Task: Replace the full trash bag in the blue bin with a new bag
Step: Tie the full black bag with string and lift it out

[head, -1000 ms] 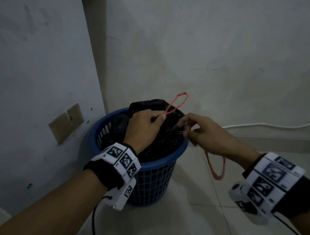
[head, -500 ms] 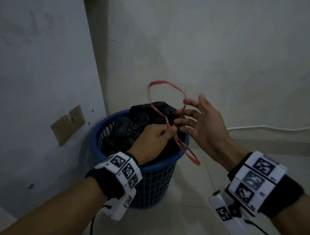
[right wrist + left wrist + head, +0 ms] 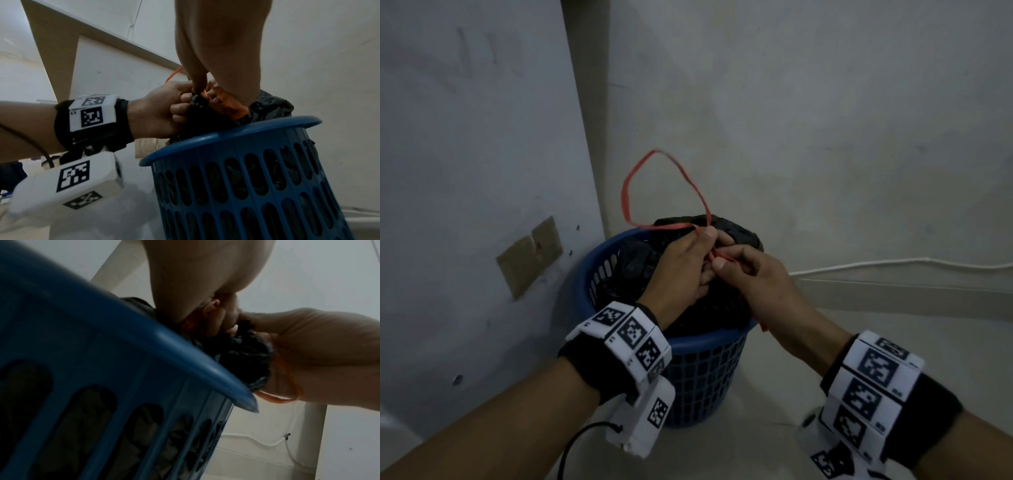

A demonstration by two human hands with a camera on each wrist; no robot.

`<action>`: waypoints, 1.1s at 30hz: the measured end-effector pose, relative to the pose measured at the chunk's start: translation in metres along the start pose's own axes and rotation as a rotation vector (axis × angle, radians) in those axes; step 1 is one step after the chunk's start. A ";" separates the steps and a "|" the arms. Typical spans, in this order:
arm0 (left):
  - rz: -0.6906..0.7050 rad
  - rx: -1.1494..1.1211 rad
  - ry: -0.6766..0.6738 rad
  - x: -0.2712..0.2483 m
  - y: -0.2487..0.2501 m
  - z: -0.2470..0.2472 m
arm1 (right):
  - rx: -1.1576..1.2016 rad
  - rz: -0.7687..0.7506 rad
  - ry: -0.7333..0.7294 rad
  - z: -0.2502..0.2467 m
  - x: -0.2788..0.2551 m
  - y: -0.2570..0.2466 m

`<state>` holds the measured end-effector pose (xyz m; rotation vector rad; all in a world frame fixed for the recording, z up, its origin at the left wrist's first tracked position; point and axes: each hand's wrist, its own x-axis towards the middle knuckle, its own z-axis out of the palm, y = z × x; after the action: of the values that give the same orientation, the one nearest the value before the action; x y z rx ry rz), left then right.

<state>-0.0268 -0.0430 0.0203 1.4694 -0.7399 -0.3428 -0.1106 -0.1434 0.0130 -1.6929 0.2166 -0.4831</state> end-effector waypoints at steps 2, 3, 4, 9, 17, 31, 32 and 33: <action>-0.004 0.011 0.002 0.001 -0.002 -0.002 | -0.057 -0.015 0.003 0.000 0.000 0.002; 0.001 0.032 0.006 0.001 -0.004 -0.003 | -0.089 -0.019 -0.005 0.001 0.000 0.001; 0.015 0.064 0.012 0.001 -0.005 -0.005 | -0.134 -0.029 -0.013 0.002 0.000 0.001; 0.113 0.250 0.079 0.000 -0.002 -0.010 | -0.266 -0.097 0.033 0.004 0.001 0.001; 0.432 0.466 0.119 -0.012 -0.004 -0.013 | 0.256 0.276 0.148 -0.002 0.013 0.002; 0.543 1.046 0.159 -0.005 -0.018 -0.021 | -0.039 0.188 0.030 -0.003 0.010 -0.003; 0.523 1.044 0.136 -0.005 -0.017 -0.021 | -0.048 0.161 0.021 -0.002 0.009 -0.004; 0.505 1.034 0.127 -0.004 -0.017 -0.021 | -0.040 0.142 0.018 -0.003 0.009 -0.004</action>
<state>-0.0127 -0.0262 0.0045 2.1332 -1.2340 0.6158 -0.1043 -0.1487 0.0192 -1.6996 0.3588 -0.3900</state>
